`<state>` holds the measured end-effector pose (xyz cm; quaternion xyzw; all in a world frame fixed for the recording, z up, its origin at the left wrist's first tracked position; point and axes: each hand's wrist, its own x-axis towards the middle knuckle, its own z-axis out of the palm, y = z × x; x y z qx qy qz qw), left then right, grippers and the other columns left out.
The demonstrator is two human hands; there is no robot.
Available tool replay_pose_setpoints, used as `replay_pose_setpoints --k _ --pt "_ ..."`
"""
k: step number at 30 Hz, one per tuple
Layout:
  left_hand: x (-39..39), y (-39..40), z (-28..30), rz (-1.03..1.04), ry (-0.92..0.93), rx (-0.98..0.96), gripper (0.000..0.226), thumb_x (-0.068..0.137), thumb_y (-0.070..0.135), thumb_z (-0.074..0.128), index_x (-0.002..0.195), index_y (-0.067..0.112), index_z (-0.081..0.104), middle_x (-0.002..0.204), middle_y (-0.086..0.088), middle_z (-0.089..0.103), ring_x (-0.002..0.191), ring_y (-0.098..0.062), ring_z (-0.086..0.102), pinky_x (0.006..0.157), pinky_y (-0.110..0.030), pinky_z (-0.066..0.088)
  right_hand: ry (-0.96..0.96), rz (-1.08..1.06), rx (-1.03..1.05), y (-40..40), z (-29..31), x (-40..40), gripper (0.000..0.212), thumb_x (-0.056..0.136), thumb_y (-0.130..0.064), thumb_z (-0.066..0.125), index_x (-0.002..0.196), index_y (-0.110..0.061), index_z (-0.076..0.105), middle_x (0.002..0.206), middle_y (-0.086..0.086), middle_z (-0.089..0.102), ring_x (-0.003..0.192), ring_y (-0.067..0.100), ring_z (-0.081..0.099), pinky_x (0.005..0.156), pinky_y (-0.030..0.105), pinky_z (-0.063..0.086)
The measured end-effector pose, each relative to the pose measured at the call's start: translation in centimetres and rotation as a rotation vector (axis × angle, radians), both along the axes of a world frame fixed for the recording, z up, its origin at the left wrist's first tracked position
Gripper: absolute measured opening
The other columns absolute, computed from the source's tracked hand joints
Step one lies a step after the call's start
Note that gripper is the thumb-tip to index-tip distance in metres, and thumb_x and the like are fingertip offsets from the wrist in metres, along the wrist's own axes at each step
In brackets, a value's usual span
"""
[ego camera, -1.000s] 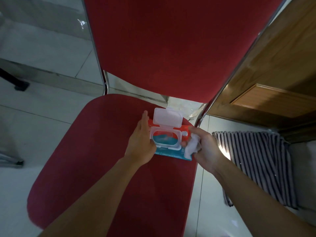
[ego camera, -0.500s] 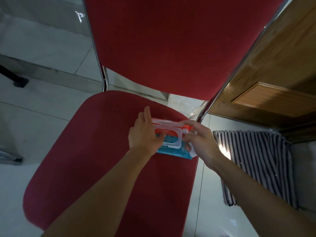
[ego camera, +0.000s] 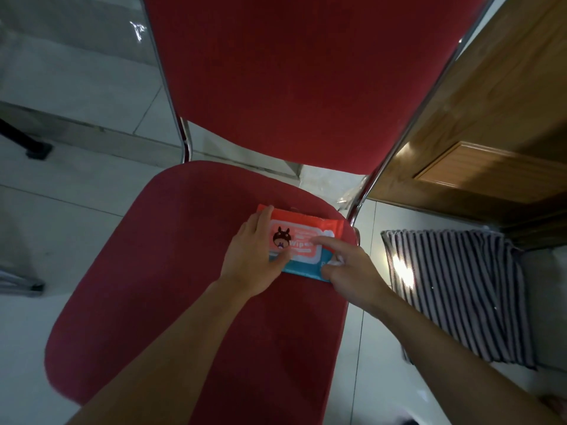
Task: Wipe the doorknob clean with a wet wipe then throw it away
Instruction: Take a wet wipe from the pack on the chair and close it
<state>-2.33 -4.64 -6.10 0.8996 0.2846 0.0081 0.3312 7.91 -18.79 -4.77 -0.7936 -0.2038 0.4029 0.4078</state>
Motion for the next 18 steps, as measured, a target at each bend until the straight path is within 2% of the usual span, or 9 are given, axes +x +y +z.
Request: replay_pose_setpoints --k 2,6,11,15,18 --pt "0.2 -0.4 -0.2 0.032 -0.004 0.015 0.078 0.08 0.033 0.065 0.141 0.01 0.022 0.144 -0.01 0.035 0.129 -0.024 0.036 0.105 -0.036 0.033 -0.016 0.02 -0.015 0.0 -0.1 0.0 0.05 0.076 0.009 0.052 0.117 -0.019 0.057 0.101 0.0 0.053 0.062 0.002 0.052 0.039 0.003 0.036" --pt "0.7 -0.9 -0.1 0.047 0.063 0.055 0.077 0.08 0.031 0.065 0.14 0.01 0.022 0.143 -0.01 0.034 0.126 -0.026 0.036 0.103 -0.039 0.035 -0.024 0.048 -0.039 0.0 0.0 0.0 0.053 0.075 0.007 0.051 0.119 -0.022 0.056 0.1 0.004 0.056 0.048 -0.002 0.054 0.036 0.006 0.035" --pt "2.2 -0.6 0.8 0.029 0.235 0.113 0.082 0.078 0.034 0.066 0.14 0.011 0.017 0.146 -0.008 0.026 0.132 -0.026 0.029 0.102 -0.045 0.034 -0.059 0.151 -0.087 0.2 0.5 0.6 0.056 0.076 0.005 0.05 0.126 -0.02 0.049 0.109 0.001 0.046 0.063 0.006 0.052 0.038 0.005 0.038" --pt "3.3 -1.6 1.7 0.04 0.309 0.157 0.076 0.079 0.027 0.064 0.138 0.01 0.02 0.142 -0.01 0.031 0.131 -0.027 0.031 0.106 -0.046 0.029 -0.027 0.185 -0.089 -0.3 1.4 0.8 0.051 0.078 -0.003 0.056 0.125 -0.018 0.047 0.105 -0.001 0.048 0.068 0.009 0.054 0.048 0.01 0.044" --pt "4.1 -3.6 2.6 0.053 0.171 0.126 0.061 0.08 0.021 0.062 0.132 0.008 0.033 0.136 -0.012 0.039 0.126 -0.03 0.038 0.103 -0.044 0.033 0.068 0.027 -0.035 -1.9 2.8 1.5 0.048 0.074 -0.008 0.064 0.118 -0.02 0.05 0.099 0.0 0.057 0.081 0.013 0.059 0.065 0.023 0.052"
